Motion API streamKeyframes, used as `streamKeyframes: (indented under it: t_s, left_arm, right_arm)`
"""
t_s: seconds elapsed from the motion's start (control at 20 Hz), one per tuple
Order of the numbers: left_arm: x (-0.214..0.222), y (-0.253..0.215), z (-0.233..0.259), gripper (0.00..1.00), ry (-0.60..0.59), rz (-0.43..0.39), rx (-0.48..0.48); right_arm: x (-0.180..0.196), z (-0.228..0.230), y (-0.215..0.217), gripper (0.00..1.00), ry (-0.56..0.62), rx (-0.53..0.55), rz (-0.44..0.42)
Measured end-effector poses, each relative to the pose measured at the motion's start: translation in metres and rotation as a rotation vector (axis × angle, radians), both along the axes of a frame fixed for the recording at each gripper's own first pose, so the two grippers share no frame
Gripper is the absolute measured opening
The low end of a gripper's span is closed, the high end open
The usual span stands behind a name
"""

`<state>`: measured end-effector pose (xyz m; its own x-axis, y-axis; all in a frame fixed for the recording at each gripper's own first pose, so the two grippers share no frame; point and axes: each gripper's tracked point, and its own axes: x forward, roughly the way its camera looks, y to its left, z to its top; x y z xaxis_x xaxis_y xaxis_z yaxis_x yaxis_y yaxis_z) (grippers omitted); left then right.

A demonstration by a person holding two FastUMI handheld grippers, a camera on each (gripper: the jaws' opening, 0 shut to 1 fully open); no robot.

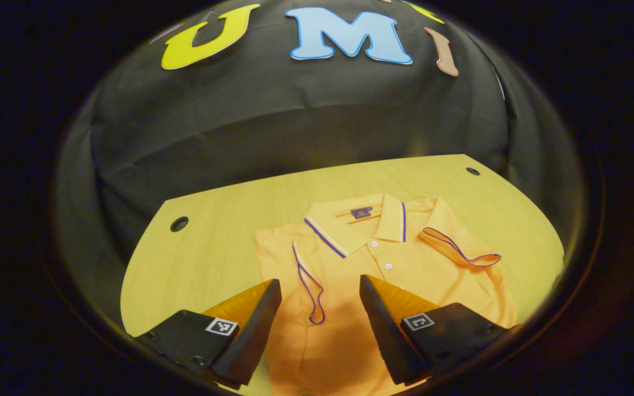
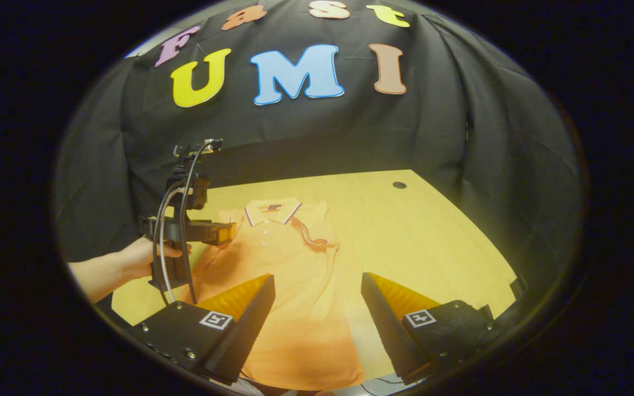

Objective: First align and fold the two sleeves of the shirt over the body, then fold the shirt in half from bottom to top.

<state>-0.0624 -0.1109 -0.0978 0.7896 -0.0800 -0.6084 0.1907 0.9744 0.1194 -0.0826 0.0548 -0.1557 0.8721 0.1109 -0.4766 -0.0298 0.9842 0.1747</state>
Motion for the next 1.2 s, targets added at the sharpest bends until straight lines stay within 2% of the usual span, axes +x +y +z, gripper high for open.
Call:
streamKeyframes:
  t_s: [0.1,0.15,0.25,0.3,0.55,0.65,0.75,0.8,0.95,1.0,1.1,1.2]
  left_arm:
    - [-0.019,0.004,0.006,0.95,0.004,0.009,-0.008]
    - [-0.030,0.006,0.008,0.99,0.008,0.014,-0.014]
    - [-0.050,0.010,0.009,0.95,0.016,0.026,-0.020]
    - [-0.060,0.013,0.008,0.99,0.017,0.032,-0.019]
    - [-0.110,0.018,-0.002,0.99,0.054,0.050,-0.023]
    - [-0.133,0.019,-0.006,0.92,0.068,0.051,-0.025]
    - [-0.156,0.021,-0.009,0.92,0.082,0.054,-0.030]
    - [-0.168,0.022,-0.013,0.95,0.093,0.056,-0.034]
    - [-0.203,0.025,-0.019,0.92,0.123,0.070,-0.054]
    - [-0.215,0.027,-0.021,0.99,0.128,0.073,-0.056]
    - [-0.238,0.031,-0.022,0.99,0.135,0.075,-0.052]
    - [-0.264,0.034,-0.021,0.94,0.141,0.075,-0.052]
  right_arm:
    - [-0.003,-0.007,-0.001,0.98,0.002,-0.013,0.025]
    - [-0.005,-0.012,-0.001,0.98,0.004,-0.016,0.037]
    - [-0.007,-0.019,0.000,0.98,0.011,-0.017,0.055]
    - [-0.010,-0.022,0.000,0.98,0.015,-0.017,0.066]
    - [-0.019,-0.036,-0.001,0.98,0.041,-0.040,0.108]
    - [-0.025,-0.045,0.000,0.98,0.055,-0.042,0.121]
    - [-0.032,-0.053,0.001,0.98,0.070,-0.041,0.133]
    - [-0.035,-0.057,0.001,0.98,0.075,-0.041,0.138]
    - [-0.046,-0.070,0.002,0.98,0.094,-0.055,0.153]
    - [-0.050,-0.075,0.001,0.98,0.103,-0.058,0.158]
    - [-0.058,-0.086,0.001,0.98,0.123,-0.056,0.164]
    - [-0.068,-0.096,0.001,0.98,0.146,-0.058,0.171]
